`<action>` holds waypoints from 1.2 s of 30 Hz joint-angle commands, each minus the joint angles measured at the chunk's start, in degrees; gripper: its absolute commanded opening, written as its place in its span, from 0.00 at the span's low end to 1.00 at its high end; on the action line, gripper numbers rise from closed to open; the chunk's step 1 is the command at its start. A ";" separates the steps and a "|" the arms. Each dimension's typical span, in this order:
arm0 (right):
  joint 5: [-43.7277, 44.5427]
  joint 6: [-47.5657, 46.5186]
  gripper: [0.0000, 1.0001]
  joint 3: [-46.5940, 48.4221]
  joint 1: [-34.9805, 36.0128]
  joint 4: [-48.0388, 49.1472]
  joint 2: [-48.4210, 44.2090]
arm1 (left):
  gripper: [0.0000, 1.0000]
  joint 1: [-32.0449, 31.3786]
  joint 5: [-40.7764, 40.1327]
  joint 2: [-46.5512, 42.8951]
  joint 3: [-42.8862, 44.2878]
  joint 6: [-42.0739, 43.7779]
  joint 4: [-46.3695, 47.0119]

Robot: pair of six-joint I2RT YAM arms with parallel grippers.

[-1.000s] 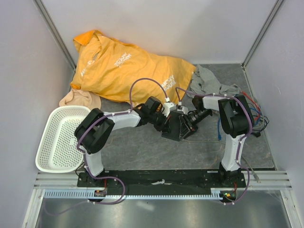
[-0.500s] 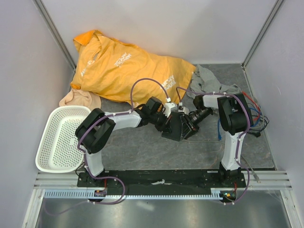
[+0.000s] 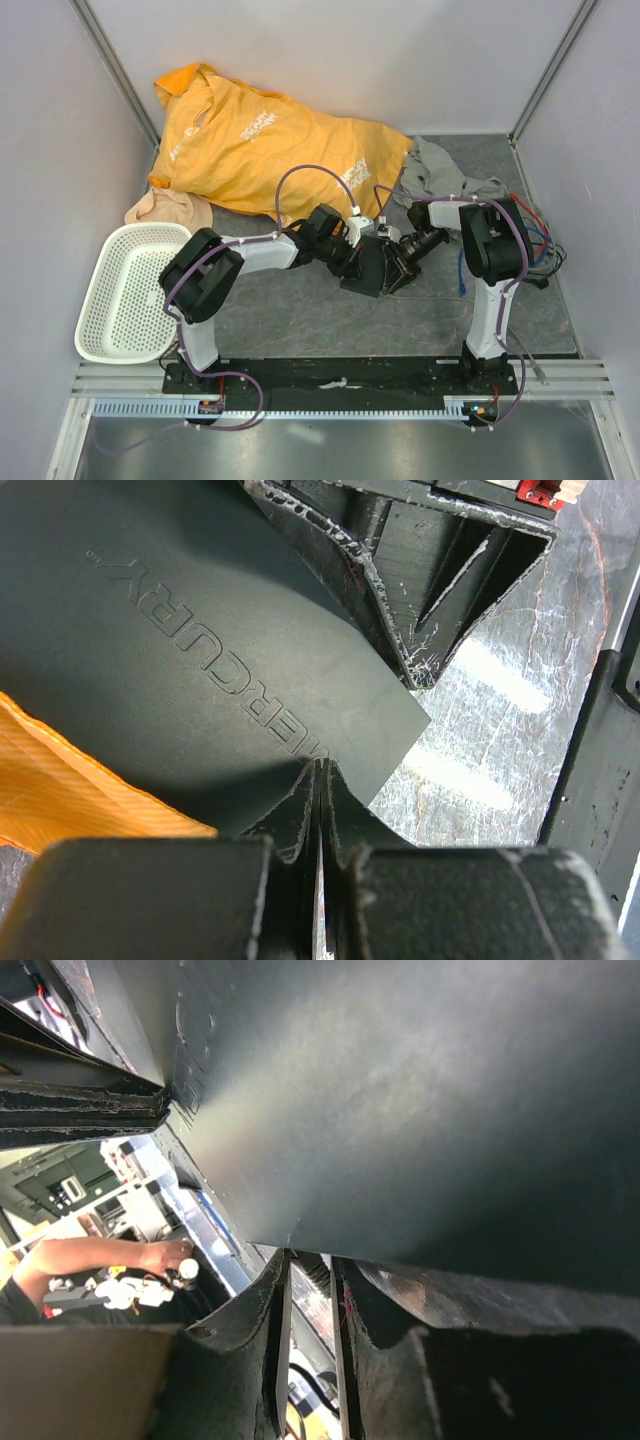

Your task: Pull the plug from the switch port

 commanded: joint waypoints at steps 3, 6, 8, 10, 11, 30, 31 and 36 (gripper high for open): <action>9.35 1.79 0.27 -2.81 0.71 8.72 -2.22 | 0.02 -0.39 -2.43 1.54 -1.25 2.06 -1.66; 10.06 2.84 0.24 -3.42 0.80 9.78 -3.18 | 0.02 -0.48 -2.52 1.63 -1.07 2.06 -1.66; 9.97 2.93 0.20 -3.78 0.89 9.69 -3.53 | 0.02 -0.57 -2.52 1.81 -0.90 2.15 -1.75; 10.76 2.76 0.10 -3.52 0.98 9.34 -3.27 | 0.01 -0.66 -2.52 1.90 -0.81 2.23 -1.83; 10.85 1.10 0.07 -3.17 1.06 7.77 -2.66 | 0.02 -0.66 -2.61 1.90 -0.72 2.23 -1.83; 23.33 -3.22 0.01 -3.25 0.45 -0.24 -2.74 | 0.01 -0.75 -2.52 1.81 -1.25 2.58 -0.96; 24.11 -4.00 0.01 -3.51 0.45 -0.85 -2.83 | 0.01 -0.75 -2.52 1.81 -1.34 2.58 -0.87; 24.74 -4.89 0.01 -5.45 -0.25 -1.29 -3.45 | 0.02 -0.75 -2.35 1.90 -1.25 2.67 -0.60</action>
